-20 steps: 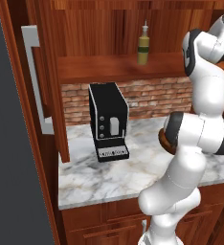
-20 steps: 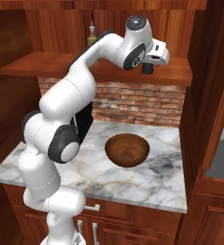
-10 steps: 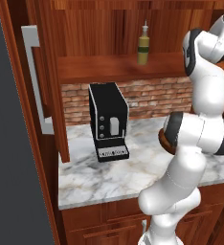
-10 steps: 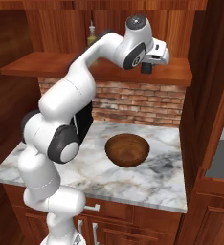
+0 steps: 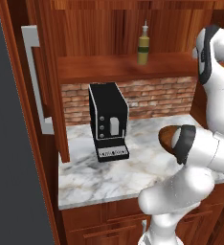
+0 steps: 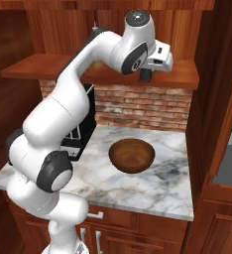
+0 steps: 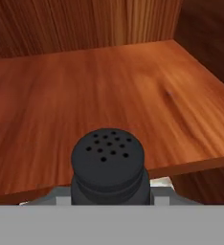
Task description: Retrieve the bottle and the shaker from the cabinet and place them next to the mixing bowl on the counter. Then add garlic from the fridge to the mixing bowl.
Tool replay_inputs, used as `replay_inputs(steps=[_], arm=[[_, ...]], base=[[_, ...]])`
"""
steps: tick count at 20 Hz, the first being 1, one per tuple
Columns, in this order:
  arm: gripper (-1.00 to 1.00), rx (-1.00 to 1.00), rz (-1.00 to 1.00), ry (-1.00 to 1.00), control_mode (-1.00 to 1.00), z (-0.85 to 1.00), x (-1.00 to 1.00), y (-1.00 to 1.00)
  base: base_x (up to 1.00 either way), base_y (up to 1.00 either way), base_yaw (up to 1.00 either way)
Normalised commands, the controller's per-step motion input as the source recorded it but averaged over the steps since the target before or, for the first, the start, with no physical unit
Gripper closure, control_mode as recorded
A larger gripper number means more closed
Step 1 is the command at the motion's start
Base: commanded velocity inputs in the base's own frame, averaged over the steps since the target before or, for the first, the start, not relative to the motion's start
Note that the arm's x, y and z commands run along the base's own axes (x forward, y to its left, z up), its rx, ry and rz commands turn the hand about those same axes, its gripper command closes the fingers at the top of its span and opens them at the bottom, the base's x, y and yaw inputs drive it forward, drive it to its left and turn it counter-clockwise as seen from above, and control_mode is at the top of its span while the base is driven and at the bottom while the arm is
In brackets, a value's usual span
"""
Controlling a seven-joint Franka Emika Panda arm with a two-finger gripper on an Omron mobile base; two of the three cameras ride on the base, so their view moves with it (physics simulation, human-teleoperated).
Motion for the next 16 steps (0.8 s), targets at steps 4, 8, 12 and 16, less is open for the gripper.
replay_inputs(steps=[4, 8, 12, 16], arm=[[1.00, -0.03, 0.14, 0.00, -1.00, -0.14, -1.00, 0.53], [1.00, -0.02, 0.15, 0.00, -1.00, -0.15, -1.00, 0.53], [1.00, -0.04, 0.14, 0.00, -1.00, -0.21, -0.99, 0.53], [1.00, -0.01, 0.06, 0.02, -1.00, -0.27, -0.88, 0.32]], base=[[0.00, 0.00, 0.00], [0.00, 0.00, 0.00], [0.00, 0.00, 0.00], [0.00, 0.00, 0.00]])
